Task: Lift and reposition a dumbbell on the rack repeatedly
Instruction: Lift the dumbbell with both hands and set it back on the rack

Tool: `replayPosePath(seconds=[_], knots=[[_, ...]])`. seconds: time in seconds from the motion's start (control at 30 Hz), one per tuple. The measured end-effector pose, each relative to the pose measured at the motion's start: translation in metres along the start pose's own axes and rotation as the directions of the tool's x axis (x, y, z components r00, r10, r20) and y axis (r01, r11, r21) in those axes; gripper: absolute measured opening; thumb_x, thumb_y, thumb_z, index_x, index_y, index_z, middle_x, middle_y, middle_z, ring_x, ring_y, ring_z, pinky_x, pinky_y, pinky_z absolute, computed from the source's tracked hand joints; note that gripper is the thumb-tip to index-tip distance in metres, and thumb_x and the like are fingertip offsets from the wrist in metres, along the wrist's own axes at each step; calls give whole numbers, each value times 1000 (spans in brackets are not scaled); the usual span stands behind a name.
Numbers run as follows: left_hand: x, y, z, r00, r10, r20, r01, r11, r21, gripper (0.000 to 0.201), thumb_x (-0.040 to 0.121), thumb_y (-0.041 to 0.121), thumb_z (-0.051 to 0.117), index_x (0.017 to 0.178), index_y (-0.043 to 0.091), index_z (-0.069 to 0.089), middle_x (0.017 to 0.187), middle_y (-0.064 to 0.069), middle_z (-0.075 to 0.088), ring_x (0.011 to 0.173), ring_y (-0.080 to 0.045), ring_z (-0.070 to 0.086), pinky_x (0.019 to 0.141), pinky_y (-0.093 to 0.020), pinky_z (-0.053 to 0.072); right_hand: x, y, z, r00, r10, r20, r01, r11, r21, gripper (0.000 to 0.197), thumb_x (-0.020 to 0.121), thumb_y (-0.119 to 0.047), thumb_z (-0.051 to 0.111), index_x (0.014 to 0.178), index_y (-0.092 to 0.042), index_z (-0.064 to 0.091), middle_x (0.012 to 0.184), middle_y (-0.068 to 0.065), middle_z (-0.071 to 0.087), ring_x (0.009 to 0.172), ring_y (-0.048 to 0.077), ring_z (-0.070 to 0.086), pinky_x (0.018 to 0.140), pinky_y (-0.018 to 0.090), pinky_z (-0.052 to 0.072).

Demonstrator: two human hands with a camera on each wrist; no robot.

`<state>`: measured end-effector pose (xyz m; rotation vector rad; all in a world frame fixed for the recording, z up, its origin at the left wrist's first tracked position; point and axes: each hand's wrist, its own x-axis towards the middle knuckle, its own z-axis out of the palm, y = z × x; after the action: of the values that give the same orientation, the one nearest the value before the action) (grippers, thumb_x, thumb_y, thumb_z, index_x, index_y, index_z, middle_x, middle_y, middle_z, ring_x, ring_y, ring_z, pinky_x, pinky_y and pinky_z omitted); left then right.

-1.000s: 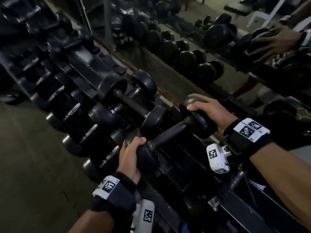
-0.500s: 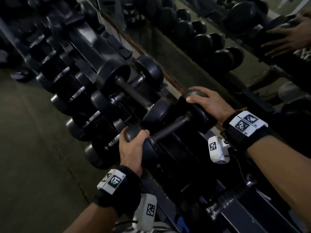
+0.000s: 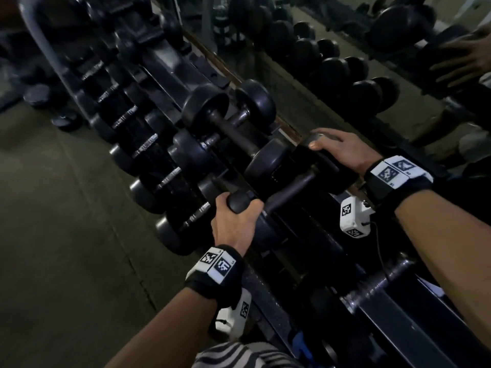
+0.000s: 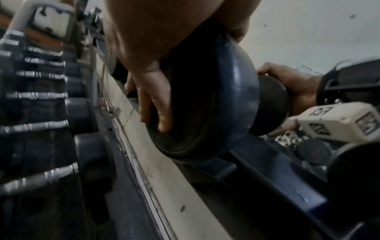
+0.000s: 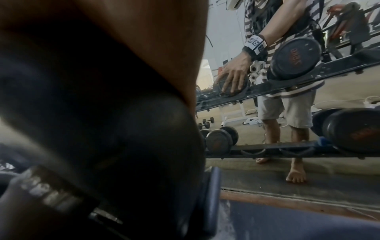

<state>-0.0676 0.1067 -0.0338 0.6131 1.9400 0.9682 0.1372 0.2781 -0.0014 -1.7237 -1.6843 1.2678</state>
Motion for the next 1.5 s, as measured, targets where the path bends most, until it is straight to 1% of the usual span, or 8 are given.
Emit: replayPosePath(seconds=[0.23, 0.43, 0.63, 0.8, 1.03, 1.23, 1.33, 1.5], knots=[[3, -2, -2, 997, 71, -9, -70, 991, 115, 63, 75, 54, 66, 131, 30, 50, 107, 8, 60, 102, -18, 55, 93, -33, 42, -1, 5, 1, 999, -15, -31, 16, 999, 30, 27, 83, -32, 75, 109, -37, 71, 117, -4, 70, 109, 9, 63, 92, 18, 41], [5, -5, -2, 996, 84, 14, -86, 987, 139, 69, 69, 63, 59, 130, 31, 49, 110, 8, 63, 108, -20, 59, 101, -45, 47, -6, 3, 4, 997, -8, -76, 12, 998, 61, 33, 82, -31, 76, 115, -32, 72, 115, -4, 71, 106, 8, 63, 84, 13, 42], [8, -4, -10, 991, 107, 84, -122, 971, 204, 61, 79, 61, 62, 128, 28, 47, 104, 9, 58, 100, -16, 53, 96, -34, 43, -16, 0, 9, 989, 8, -146, -1, 999, 48, 39, 78, -39, 79, 116, -33, 74, 113, -6, 72, 106, 8, 64, 97, 22, 43], [17, -6, -33, 957, 132, 258, -199, 947, 251, 93, 68, 83, 45, 142, 28, 40, 132, 0, 59, 121, -23, 55, 108, -43, 41, -27, -1, 16, 966, 46, -255, -34, 998, 52, 64, 59, -64, 78, 112, -28, 75, 109, -7, 75, 101, 10, 69, 101, 31, 50], [75, 56, -74, 858, 499, 119, -513, 841, 173, 47, 94, 41, 61, 133, 19, 53, 131, -4, 62, 117, -18, 60, 103, -32, 44, -39, -4, 25, 911, 144, -388, -145, 989, 27, 46, 66, -67, 78, 94, -31, 70, 103, -3, 73, 100, 22, 67, 97, 39, 52], [141, 130, -96, 670, 707, 226, -741, 617, 264, 39, 96, 39, 57, 128, 17, 58, 132, -3, 59, 121, -20, 54, 94, -21, 35, -42, -20, 48, 804, 242, -543, -268, 963, 31, 52, 74, -57, 77, 107, -19, 65, 115, 10, 69, 109, 32, 64, 97, 42, 50], [174, 148, -104, 605, 717, 346, -796, 551, 250, 41, 95, 38, 58, 128, 14, 57, 134, -6, 58, 124, -24, 53, 100, -29, 36, -45, -37, 63, 715, 296, -633, -322, 944, 77, 61, 81, -45, 77, 127, -9, 61, 130, 15, 63, 120, 33, 59, 100, 37, 44], [219, 157, -131, 521, 686, 508, -844, 501, 190, 44, 94, 40, 59, 130, 16, 56, 132, -6, 59, 121, -25, 54, 102, -33, 40, -57, -79, 108, 379, 379, -844, -331, 907, 259, 69, 77, -46, 72, 135, -15, 54, 135, 18, 59, 123, 36, 57, 106, 41, 44]])
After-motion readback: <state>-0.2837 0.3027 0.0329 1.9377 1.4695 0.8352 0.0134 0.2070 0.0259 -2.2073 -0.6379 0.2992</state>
